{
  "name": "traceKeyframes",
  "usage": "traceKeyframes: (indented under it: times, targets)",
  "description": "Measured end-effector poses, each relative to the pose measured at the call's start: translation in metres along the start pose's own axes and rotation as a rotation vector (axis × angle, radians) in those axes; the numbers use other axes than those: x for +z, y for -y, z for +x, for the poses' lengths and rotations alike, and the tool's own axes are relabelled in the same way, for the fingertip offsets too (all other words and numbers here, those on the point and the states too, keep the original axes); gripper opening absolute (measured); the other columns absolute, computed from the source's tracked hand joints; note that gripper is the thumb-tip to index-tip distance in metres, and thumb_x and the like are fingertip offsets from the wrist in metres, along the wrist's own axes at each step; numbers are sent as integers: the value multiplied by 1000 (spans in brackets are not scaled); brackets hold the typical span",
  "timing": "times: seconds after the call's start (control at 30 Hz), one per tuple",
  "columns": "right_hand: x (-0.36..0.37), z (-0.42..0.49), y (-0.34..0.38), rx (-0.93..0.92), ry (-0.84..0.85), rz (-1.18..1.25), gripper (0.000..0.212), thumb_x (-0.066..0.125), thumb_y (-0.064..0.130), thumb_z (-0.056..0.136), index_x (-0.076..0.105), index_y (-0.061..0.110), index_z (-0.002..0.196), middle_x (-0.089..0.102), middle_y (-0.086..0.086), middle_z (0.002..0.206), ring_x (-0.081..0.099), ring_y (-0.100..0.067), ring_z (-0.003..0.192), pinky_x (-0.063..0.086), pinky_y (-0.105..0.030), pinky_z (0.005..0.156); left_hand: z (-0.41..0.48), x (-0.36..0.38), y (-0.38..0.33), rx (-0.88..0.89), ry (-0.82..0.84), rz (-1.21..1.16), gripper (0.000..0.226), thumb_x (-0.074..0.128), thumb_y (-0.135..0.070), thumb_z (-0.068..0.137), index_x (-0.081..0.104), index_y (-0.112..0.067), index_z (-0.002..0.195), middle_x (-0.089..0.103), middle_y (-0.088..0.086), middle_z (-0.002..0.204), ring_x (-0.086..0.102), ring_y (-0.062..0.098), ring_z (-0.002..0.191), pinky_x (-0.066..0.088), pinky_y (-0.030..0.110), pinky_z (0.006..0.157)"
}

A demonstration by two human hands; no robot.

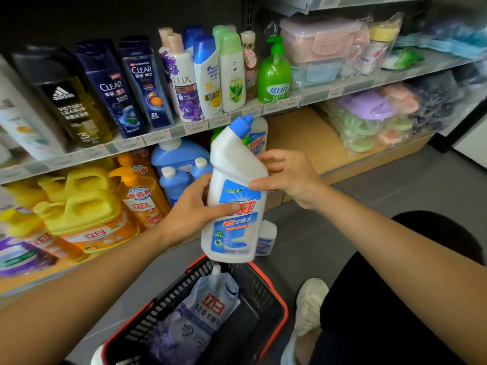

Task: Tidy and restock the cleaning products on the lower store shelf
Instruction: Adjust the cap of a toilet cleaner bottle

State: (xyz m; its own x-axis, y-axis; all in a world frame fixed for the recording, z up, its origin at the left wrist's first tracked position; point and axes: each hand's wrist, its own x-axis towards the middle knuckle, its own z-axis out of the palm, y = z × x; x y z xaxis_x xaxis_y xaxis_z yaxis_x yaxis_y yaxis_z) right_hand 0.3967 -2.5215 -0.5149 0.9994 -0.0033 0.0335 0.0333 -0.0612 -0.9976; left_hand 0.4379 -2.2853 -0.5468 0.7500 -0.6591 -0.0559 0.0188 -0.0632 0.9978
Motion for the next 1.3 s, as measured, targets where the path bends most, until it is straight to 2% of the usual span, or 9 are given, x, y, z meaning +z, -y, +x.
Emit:
traceKeyframes:
  times: [0.23,0.33,0.47,0.57,0.67,0.93,1.0,1.13,1.3]
  targets:
    - [42,-14,-25,11,58,-17,58,90,9,67,65,19,118,73,-2,115,71,-17,105,60,-36,86,-42,-23,8,-12,-68,159,53,88,-20,72,67,-16,120,77,3,112,76,25,99,64,40,80]
    - [52,-19,-32,-33,74,-109,56,88,14,71,65,20,122,72,9,110,69,-8,101,57,-25,82,-56,-25,14,40,-136,268,49,90,-26,69,69,-20,113,78,-5,106,77,16,94,64,32,75]
    - [56,-23,-31,-64,-9,-205,41,85,26,75,68,21,112,67,6,92,64,-19,84,54,-32,75,-66,-26,22,98,-281,609,51,91,-55,59,66,-37,101,75,-17,93,72,-1,84,55,17,68]
    - [64,-28,-28,-78,-29,-87,21,77,26,78,68,17,95,66,13,75,60,-6,71,50,-23,66,-66,-27,29,177,-337,850,58,79,-70,60,69,-33,105,73,-13,89,65,3,76,51,25,64]
    - [67,-30,-28,-39,-22,23,13,71,23,83,66,15,90,64,9,62,55,-3,55,44,-15,52,-64,-30,36,293,-315,1002,66,80,-61,66,69,-22,118,75,-1,99,66,14,81,51,30,64]
    - [73,-31,-38,99,-52,40,26,59,29,99,66,26,74,41,-4,53,34,-8,45,29,-18,43,-67,-35,36,325,-263,1334,71,89,-37,74,62,-8,133,72,14,111,71,38,89,57,43,56]
    - [75,-30,-38,165,-73,44,31,57,33,100,57,16,74,34,0,51,28,-6,42,23,-18,40,-66,-34,33,328,-262,1396,69,88,-37,75,63,-7,132,72,15,109,71,40,83,55,41,53]
    - [77,-29,-36,252,-84,88,37,54,41,100,47,15,75,34,12,45,24,-4,37,19,-18,36,-64,-34,32,313,-228,1428,69,90,-36,72,64,-6,128,72,16,101,70,41,73,53,41,50]
    - [75,-27,-37,168,-73,43,35,49,39,102,49,10,83,33,5,56,28,-4,44,24,-18,41,-58,-39,36,288,-186,1282,73,89,-47,70,63,-15,131,74,8,107,71,34,87,56,41,62]
